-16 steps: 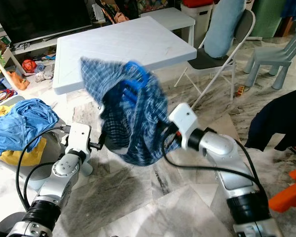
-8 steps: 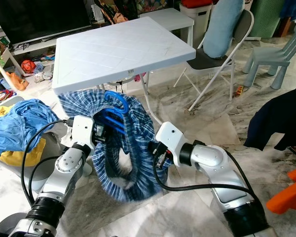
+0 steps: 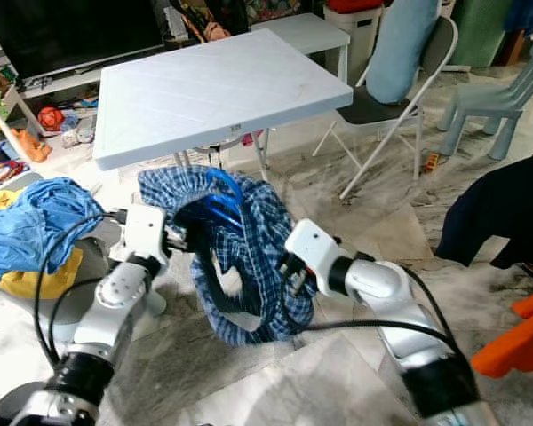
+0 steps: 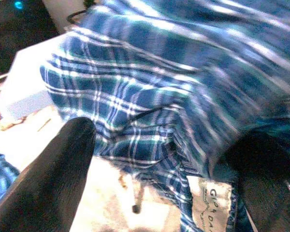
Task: Hang hanger
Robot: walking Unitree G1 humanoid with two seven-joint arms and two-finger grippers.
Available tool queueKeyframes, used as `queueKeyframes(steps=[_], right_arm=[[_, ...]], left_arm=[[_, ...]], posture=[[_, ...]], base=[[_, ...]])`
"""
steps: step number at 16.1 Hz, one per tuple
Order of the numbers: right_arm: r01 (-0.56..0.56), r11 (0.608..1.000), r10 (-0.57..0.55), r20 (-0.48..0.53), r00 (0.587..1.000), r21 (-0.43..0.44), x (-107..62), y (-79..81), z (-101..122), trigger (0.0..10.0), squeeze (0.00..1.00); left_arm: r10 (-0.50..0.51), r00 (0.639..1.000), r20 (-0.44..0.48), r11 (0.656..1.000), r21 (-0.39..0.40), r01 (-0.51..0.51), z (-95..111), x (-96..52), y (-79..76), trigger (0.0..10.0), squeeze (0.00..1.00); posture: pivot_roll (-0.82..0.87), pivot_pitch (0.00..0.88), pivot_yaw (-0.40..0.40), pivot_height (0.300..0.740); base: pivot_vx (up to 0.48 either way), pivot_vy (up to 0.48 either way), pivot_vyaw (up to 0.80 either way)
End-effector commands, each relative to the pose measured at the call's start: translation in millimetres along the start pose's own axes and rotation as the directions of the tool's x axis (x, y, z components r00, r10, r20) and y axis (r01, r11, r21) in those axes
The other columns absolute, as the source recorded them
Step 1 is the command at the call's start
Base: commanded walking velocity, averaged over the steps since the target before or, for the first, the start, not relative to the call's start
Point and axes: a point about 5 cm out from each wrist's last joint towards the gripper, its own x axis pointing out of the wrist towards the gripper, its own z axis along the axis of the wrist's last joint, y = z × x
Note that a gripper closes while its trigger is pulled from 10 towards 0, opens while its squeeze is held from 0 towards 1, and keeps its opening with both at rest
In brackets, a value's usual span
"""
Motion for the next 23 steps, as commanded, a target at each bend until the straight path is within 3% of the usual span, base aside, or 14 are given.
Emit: queueKeyframes(steps=[1,4,7,9,11,14,17,20,21,22,23], right_arm=[[-0.034,0.999,0.033,-0.024,0.999,-0.035,-5.4,2.0,-4,10.0,0.00],[-0.076,0.994,0.065,-0.140,0.988,-0.073,-24.7,-2.9,-26,10.0,0.00],[-0.131,0.975,0.078,-0.280,0.957,-0.177,-43.2,-10.4,-47,10.0,0.00],[-0.169,0.967,0.103,-0.313,0.944,-0.193,-51.9,-12.0,-52,10.0,0.00],[-0.195,0.971,0.154,-0.257,0.954,-0.141,-67.2,-17.7,-42,10.0,0.00],[-0.257,0.965,0.252,-0.086,0.964,-0.054,-87.2,-27.9,-7,10.0,0.00],[-0.310,0.950,0.311,0.031,0.950,-0.041,-107.8,-38.2,23,10.0,0.00],[-0.412,0.911,0.411,0.105,0.905,-0.021,-126.8,-34.0,37,10.0,0.00],[-0.435,0.900,0.435,0.086,0.897,-0.018,-130.8,-31.9,38,10.0,0.00],[-0.433,0.901,0.434,0.071,0.898,-0.034,-132.1,-31.5,37,10.0,0.00],[-0.398,0.917,0.395,0.155,0.906,-0.014,-130.2,-35.5,46,10.0,0.00]], left_arm=[[0.111,0.993,0.025,0.994,0.017,-0.112,7,1.9,26.8,10.0,0.00],[0.202,0.978,0.050,0.979,0.015,-0.203,15,3.8,49.7,10.0,0.00],[0.264,0.964,0.039,0.965,-0.025,-0.263,18,4.7,64.6,10.0,0.00],[0.285,0.958,0.027,0.958,-0.029,-0.284,16,4.5,69.3,10.0,0.00],[0.290,0.957,-0.019,0.956,-0.031,-0.290,8,3.5,71.3,10.0,0.00],[0.259,0.964,-0.063,0.965,-0.034,-0.262,0,4.4,66.0,10.0,0.00],[0.246,0.966,-0.080,0.968,-0.032,-0.249,-3,5.1,65.1,10.0,0.00],[0.235,0.965,-0.114,0.969,-0.050,-0.242,-8,5.6,66.1,10.0,0.00],[0.238,0.962,-0.133,0.966,-0.076,-0.249,-9,5.7,67.4,10.0,0.00],[0.233,0.962,-0.141,0.967,-0.068,-0.244,-10,5.8,68.1,10.0,0.00],[0.219,0.964,-0.149,0.971,-0.065,-0.231,-13,5.2,65.6,10.0,0.00]], posture=[[-0.12,0.000,0.126,0.740],[-0.12,0.000,0.126,0.740],[-0.12,0.000,0.126,0.740],[-0.12,0.000,0.126,0.740],[-0.13,0.000,0.128,0.740],[-0.13,0.000,0.134,0.740],[-0.14,0.000,0.141,0.740],[-0.14,0.000,0.145,0.740],[-0.14,0.000,0.145,0.740],[-0.14,0.000,0.145,0.740],[-0.14,0.000,0.146,0.740]], base=[[0.000,0.000,0.00],[0.000,0.000,0.00],[0.000,0.000,0.00],[0.000,0.000,0.00],[0.000,0.000,0.00],[0.000,0.000,0.00],[0.000,0.000,0.00],[0.000,0.000,0.00],[0.000,0.000,0.00],[0.000,0.000,0.00],[0.000,0.000,0.00]])
